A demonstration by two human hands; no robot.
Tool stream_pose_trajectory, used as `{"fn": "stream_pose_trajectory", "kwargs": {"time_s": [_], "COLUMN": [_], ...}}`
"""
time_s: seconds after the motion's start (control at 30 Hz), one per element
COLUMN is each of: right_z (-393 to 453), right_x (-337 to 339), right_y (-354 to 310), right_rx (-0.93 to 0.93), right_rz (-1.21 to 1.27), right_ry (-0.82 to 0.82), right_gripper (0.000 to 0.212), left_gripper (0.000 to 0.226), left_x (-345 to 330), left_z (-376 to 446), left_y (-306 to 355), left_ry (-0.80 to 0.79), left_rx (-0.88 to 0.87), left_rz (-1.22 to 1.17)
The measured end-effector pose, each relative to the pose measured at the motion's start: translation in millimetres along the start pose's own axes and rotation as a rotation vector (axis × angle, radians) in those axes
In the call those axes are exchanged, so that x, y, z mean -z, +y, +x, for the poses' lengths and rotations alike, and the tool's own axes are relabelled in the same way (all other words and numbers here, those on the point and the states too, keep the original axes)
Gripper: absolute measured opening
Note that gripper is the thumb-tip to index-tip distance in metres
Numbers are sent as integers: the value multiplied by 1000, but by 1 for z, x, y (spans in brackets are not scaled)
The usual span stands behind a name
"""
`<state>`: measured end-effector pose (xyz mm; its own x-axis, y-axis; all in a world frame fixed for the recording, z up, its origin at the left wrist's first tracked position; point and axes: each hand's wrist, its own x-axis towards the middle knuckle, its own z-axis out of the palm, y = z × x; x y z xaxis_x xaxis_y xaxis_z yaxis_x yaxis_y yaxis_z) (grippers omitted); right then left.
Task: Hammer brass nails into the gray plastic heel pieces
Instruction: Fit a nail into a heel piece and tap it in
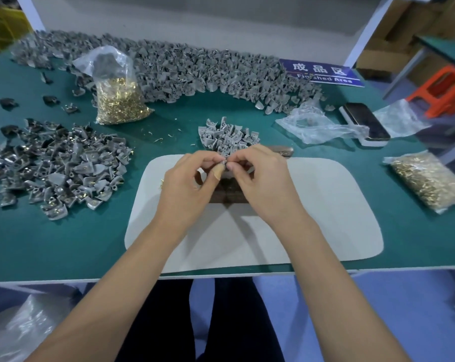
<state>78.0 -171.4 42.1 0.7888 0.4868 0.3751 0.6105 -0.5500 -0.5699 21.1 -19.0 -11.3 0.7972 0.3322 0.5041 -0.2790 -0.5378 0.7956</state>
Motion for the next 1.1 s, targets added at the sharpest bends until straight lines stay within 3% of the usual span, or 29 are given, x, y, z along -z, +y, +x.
{"fn": "stream_pose_trajectory", "kwargs": {"time_s": [0.23,0.37,0.47,0.77,1.1], "right_z": [3,0,-2,3,-3], "right_x": [7,2,-2,1,-3], "right_y": [-5,1,8,-2,1], "right_rx": [138,62,-46,-16,-89], "right_rz": [-116,58,101,-139,101], "right_ry": [-62,58,43,-39,49], "right_gripper": [12,8,9,16,11], "left_gripper": [15,10,12,13,11], "left_x": [-4,-6,-8,-10,-10], "left_z": [-1,0,-2,-2,-1], "left_y": [-2,2,3,0,-1], "left_ry": [10,46,37,35,47], "left_rx": [0,36,70,72,95], "left_rz": [5,-82,-121,-101,-124]}}
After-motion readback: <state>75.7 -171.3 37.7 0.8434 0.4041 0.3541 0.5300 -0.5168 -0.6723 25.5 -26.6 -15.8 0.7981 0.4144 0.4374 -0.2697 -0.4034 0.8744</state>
